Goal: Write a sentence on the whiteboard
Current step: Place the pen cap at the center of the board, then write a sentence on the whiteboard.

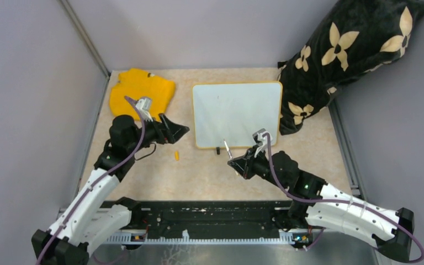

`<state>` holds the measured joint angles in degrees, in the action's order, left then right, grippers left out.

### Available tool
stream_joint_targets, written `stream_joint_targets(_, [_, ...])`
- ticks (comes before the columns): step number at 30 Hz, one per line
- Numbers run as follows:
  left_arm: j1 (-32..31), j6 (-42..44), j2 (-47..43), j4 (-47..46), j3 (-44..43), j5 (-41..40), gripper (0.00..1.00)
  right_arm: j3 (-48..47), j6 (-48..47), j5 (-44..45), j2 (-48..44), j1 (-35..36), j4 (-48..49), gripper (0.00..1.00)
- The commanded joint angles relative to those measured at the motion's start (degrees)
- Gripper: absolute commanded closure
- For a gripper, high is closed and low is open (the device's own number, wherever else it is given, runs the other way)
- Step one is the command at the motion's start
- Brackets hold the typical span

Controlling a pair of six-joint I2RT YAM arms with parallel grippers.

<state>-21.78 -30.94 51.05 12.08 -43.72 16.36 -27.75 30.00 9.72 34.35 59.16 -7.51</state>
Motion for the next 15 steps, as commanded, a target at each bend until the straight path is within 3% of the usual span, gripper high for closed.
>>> stream_joint_targets(1, [-0.31,-0.43,-6.06,-28.31,7.74,21.39,0.03,-2.67,-1.7,-7.32,-0.04,0.41,10.13,1.0])
stream_joint_targets(6, [-0.48,-7.89,-3.49,-43.52,10.39,34.98,0.01,-3.83,-0.64,-11.9,2.74,0.43,15.41,1.0])
stream_joint_targets(15, [-3.62,-12.98,3.24,-55.32,12.44,42.25,0.03,-6.7,0.29,-15.55,11.78,0.43,22.86,1.0])
